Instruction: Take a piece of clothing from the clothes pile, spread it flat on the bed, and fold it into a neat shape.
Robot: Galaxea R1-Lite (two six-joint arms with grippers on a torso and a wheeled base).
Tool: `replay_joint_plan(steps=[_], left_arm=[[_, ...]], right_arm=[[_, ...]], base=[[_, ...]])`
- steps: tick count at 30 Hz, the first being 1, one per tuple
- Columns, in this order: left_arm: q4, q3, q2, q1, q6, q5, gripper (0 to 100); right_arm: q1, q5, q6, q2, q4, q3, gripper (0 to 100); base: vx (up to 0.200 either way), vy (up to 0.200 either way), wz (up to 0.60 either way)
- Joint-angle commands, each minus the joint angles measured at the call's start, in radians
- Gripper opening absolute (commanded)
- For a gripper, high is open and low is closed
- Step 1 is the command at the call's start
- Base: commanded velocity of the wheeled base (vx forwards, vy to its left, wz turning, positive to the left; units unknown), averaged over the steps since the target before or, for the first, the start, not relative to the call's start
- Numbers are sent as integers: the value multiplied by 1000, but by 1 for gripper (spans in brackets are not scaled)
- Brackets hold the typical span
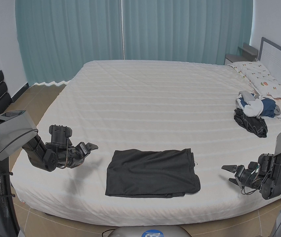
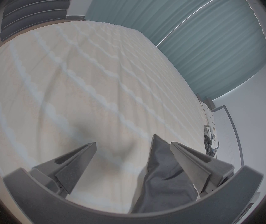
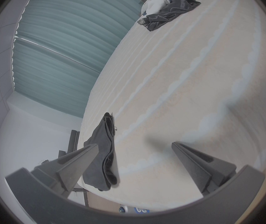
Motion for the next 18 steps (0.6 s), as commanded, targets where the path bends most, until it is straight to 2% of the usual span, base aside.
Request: replay_joint_plan(steps=[1,7,13,18], left_arm=[[1,-32,11,-30,-10,1,100],[2,-129,77,-93,-55,13,100],[5,-235,179,-145,-32,85,100],[8,-255,185,-194,11,76,100]], right_arm=[[1,1,-2,2,-11,1,100],[2,1,-2,2,-11,2,100],[4,-1,-2,3,-13,4,100],[4,-1,-3,3,-13,4,100]], base=[[0,0,0],[0,0,0],[0,0,0],[0,0,0]])
